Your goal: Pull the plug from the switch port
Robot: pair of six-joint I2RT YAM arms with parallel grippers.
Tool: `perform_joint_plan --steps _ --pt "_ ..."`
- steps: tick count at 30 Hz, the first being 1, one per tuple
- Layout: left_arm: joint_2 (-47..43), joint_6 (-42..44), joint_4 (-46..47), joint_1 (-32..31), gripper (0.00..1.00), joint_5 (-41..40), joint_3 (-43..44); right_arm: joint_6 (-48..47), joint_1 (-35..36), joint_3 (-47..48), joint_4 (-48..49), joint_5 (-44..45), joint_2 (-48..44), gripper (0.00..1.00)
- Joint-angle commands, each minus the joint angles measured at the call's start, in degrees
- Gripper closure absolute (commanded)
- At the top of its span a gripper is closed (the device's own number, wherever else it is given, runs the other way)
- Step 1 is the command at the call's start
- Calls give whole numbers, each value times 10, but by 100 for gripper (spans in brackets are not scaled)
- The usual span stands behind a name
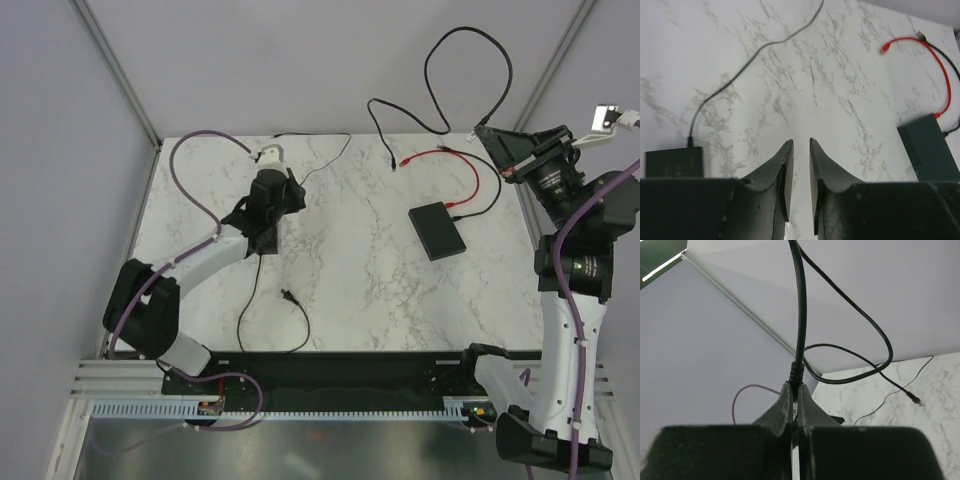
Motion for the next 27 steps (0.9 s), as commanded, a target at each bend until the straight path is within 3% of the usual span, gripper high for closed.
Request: perform_joint_plan --steps 1,7,13,20,27 --pt "-91 37 -15 17 73 -85 -21 24 46 -47 30 16 1 100" --pt "-210 59 -26 19 67 -158 -66 -28 233 -96 45 110 71 100" --pt "-248 69 -23 21 66 -198 -85 -50 344 -144 96 181 140 100" --pt "-232 78 10 22 64 -197 -102 -79 365 -216 107 234 194 100" --pt "-174 72 25 22 64 -165 -91 -80 389 -266 155 171 295 100"
